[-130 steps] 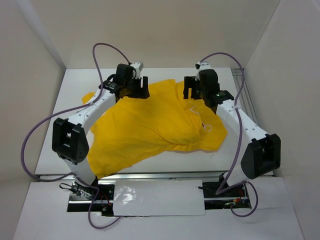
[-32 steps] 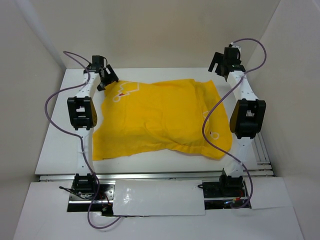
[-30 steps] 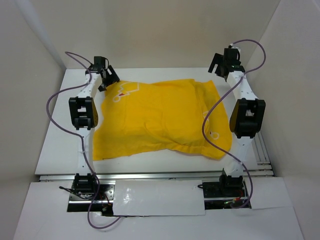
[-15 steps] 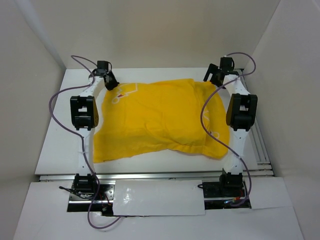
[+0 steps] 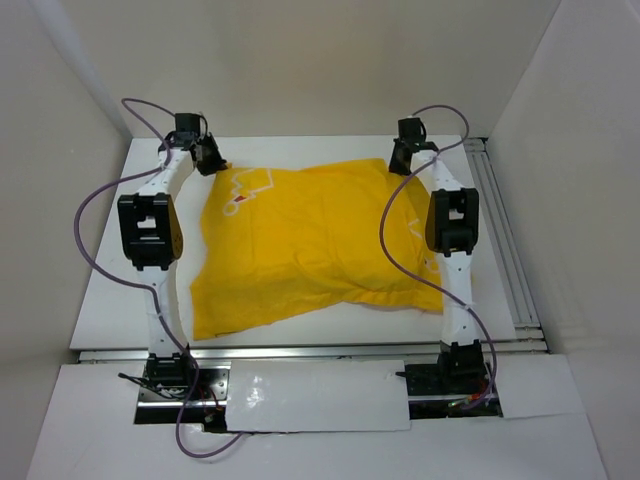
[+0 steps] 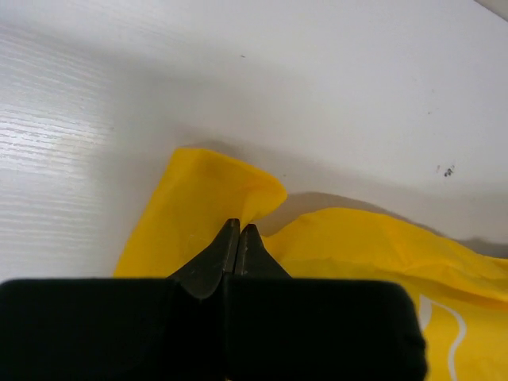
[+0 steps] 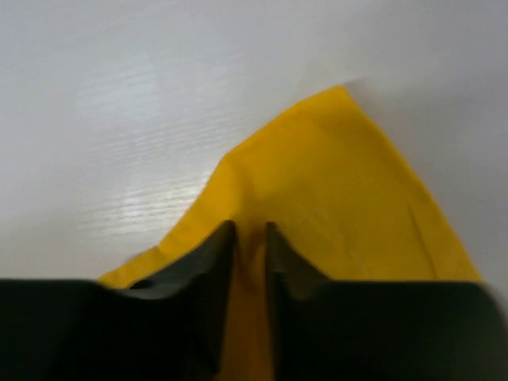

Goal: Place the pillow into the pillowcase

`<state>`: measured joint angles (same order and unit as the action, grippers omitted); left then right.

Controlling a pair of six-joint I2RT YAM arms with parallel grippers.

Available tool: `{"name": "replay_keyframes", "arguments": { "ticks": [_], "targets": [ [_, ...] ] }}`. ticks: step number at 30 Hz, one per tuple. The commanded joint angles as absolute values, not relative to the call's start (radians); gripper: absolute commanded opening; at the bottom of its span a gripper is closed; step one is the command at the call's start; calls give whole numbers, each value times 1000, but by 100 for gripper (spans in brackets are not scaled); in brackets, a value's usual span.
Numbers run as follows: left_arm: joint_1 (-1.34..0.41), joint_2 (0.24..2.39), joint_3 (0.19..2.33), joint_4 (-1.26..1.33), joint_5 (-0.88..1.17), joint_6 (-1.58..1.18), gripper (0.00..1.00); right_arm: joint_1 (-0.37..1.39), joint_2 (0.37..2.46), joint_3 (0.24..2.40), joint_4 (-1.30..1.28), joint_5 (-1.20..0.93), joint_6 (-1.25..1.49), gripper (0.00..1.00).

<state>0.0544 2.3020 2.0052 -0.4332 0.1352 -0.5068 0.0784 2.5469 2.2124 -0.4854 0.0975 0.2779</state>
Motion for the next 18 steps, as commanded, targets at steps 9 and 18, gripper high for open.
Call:
{"name": "replay_keyframes", "arguments": {
  "ticks": [9,18],
  "targets": [
    [109,2089,1976,-423,104,-400,0,80,2473,2214,-468,285,305,0],
    [118,1988,2138,-432,123,-373,0,35,2237,2229,-270,217,219,0]
  ]
}}
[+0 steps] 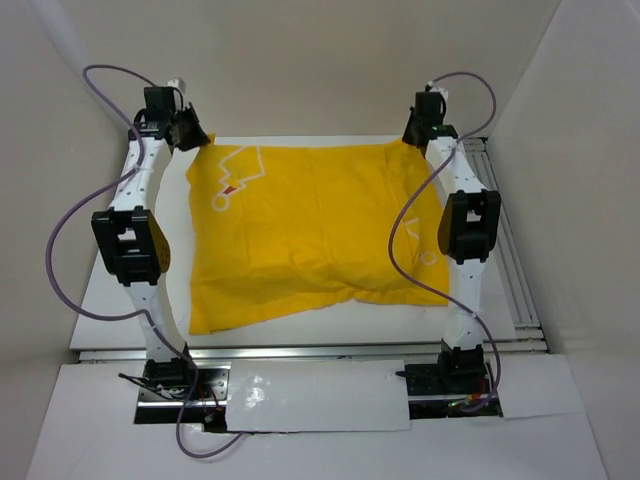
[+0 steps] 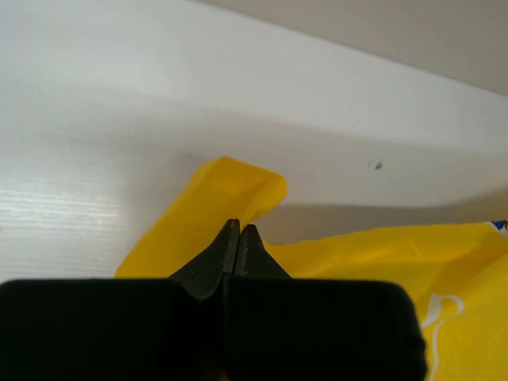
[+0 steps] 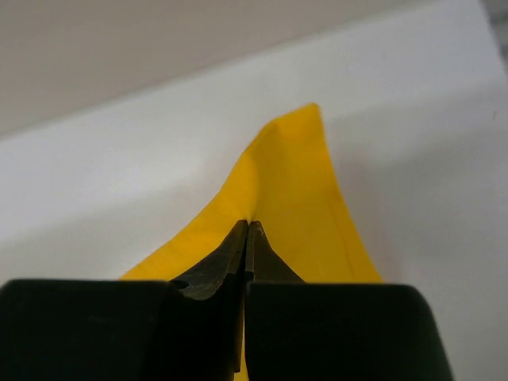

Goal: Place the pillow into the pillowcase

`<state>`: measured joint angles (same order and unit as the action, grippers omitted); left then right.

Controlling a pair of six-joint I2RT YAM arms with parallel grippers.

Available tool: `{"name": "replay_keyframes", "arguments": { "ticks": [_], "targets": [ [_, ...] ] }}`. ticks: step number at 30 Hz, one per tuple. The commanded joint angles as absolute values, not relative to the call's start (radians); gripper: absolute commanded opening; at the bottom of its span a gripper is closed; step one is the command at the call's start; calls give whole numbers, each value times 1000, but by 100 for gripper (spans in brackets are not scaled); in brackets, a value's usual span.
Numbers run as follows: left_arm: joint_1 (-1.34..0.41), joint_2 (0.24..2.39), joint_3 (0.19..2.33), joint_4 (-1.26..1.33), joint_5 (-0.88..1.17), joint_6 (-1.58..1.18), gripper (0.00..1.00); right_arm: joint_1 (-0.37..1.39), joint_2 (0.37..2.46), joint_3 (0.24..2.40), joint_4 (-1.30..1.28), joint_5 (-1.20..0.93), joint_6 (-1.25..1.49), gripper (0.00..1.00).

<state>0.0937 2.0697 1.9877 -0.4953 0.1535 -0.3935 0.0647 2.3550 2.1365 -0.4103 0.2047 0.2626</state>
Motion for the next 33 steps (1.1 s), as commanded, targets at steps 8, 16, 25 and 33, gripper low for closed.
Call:
{"name": "replay_keyframes", "arguments": {
  "ticks": [8,16,25,33],
  "targets": [
    [118,2005,2493,-387,155,-451,0,14,2214,2573,-148,147,241,0],
    [118,1465,1974,-173,16,-403,0,-60,1768,2136,18,160,198,0],
    [115,994,1011,-380,31,-742,100,-104,1214,874,-47,103,425,72],
    [84,852,1115,-765,-210,-818,100,-115,991,890,-310,302,494,100]
  ]
}}
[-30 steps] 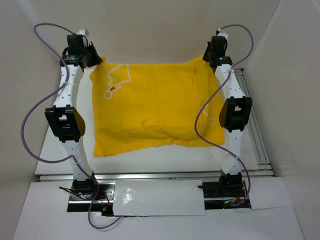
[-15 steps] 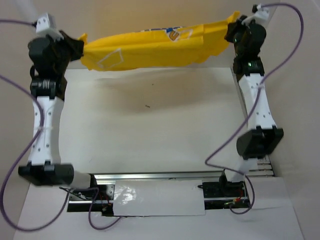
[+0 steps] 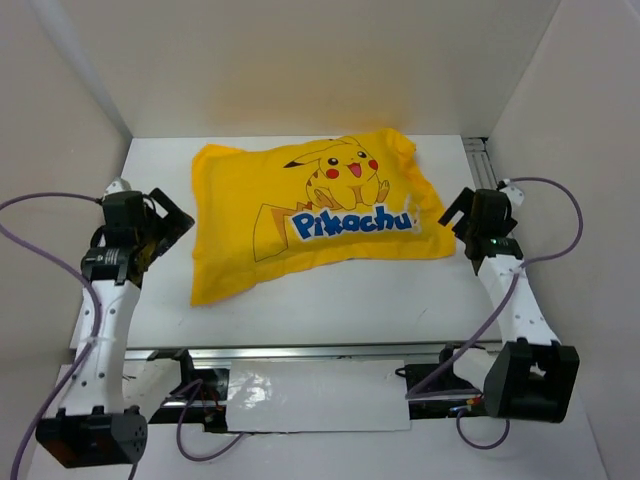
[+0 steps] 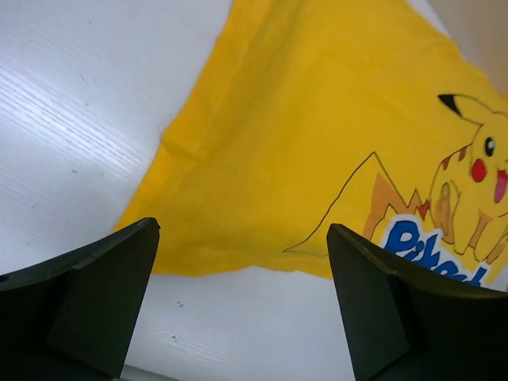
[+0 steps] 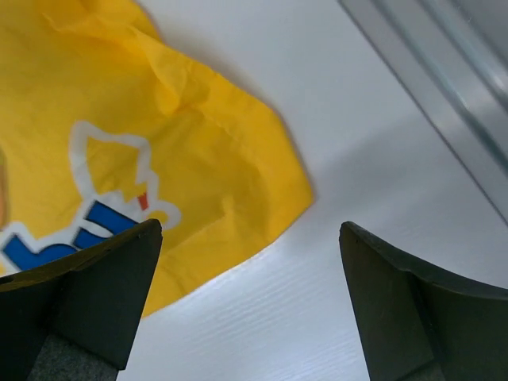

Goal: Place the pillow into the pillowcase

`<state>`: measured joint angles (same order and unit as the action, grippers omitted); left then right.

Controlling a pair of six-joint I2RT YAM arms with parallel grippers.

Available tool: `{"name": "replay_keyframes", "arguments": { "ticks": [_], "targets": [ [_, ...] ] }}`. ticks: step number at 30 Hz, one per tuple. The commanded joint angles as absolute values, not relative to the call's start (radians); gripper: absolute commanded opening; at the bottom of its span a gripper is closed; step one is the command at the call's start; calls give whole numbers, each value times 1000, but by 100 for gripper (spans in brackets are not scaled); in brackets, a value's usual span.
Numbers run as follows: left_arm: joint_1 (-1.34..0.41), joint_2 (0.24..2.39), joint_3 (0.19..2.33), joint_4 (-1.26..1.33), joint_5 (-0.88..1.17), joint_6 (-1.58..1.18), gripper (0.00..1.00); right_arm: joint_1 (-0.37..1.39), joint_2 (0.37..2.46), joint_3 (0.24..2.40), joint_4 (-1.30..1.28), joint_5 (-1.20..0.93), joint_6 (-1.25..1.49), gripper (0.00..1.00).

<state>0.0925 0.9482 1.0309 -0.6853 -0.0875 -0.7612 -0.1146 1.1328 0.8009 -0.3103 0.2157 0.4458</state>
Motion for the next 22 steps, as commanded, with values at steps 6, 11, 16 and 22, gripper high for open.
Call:
{"name": "replay_keyframes", "arguments": {
  "ticks": [6,11,16,22],
  "targets": [
    [84,804,1115,-765,-219,-781,100,-115,1006,952,-323,210,457,100],
    [84,874,1173,-765,-173,-733,100,-115,1117,1054,-354,154,439,100],
    [84,887,1175,-776,-193,-712,100,-115,1141,1063,-342,100,439,100],
    [84,896,1175,-776,-204,-681,100,-115,1132,1029,-261,18,400,100]
  ]
}}
